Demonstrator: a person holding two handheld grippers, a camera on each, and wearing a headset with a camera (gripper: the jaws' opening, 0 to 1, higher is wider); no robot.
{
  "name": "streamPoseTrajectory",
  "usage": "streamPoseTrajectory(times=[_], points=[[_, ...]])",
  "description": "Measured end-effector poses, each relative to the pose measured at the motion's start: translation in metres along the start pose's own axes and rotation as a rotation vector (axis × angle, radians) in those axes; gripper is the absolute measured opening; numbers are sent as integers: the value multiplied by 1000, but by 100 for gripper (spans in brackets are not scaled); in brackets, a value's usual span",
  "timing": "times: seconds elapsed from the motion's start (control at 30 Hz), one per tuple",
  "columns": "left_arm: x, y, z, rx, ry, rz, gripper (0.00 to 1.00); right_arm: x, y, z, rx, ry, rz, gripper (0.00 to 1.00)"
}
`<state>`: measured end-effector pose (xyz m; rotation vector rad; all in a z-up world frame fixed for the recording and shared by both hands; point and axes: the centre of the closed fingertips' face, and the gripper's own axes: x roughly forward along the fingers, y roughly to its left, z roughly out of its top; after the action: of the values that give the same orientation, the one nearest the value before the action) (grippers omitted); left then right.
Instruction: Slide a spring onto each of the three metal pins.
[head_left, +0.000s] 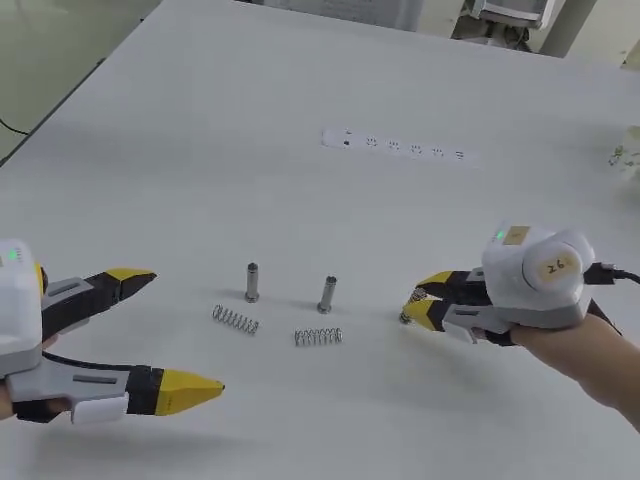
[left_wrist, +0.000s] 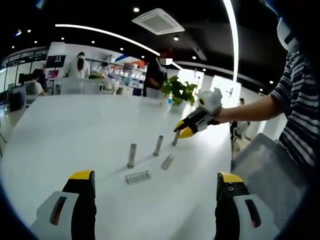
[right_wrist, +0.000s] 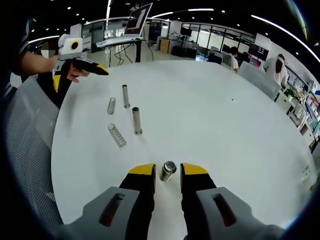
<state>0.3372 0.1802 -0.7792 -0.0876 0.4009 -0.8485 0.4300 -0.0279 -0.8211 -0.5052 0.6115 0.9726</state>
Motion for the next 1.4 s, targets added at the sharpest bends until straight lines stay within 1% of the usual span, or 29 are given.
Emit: streamPoseTrajectory(times=[0.1,0.17,0.27,0.57,0.77,0.97,1.23,1.27,1.3,1.33,1.37,1.4], points=[[0,0,0,1,1,0,98,-1,-1,-2,10,3,-7,19],[0,0,1,1,-1,1,98,-3,-3,-4,34,7,-13,20],[-1,0,1,0,-3,2,98,-5,-4,-7,50,3,-17,21],[-1,1,2,3,-1,2,98,-13,-5,-20,88,12,-19,21],[0,2,3,3,0,2,98,-18,-5,-32,112,26,-22,21],[1,2,4,6,1,0,98,-21,5,-38,102,42,-4,19],[0,0,3,5,5,-3,98,-23,19,-33,73,41,32,19],[0,0,3,5,5,-2,98,-23,23,-32,52,47,52,19],[0,0,3,4,4,-3,98,-23,25,-31,44,49,59,19],[0,0,3,4,4,-3,98,-23,33,-29,17,51,89,19],[0,0,3,4,5,-3,98,-22,37,-27,3,52,102,20],[0,0,2,5,7,-4,98,-22,41,-24,-28,54,116,20]])
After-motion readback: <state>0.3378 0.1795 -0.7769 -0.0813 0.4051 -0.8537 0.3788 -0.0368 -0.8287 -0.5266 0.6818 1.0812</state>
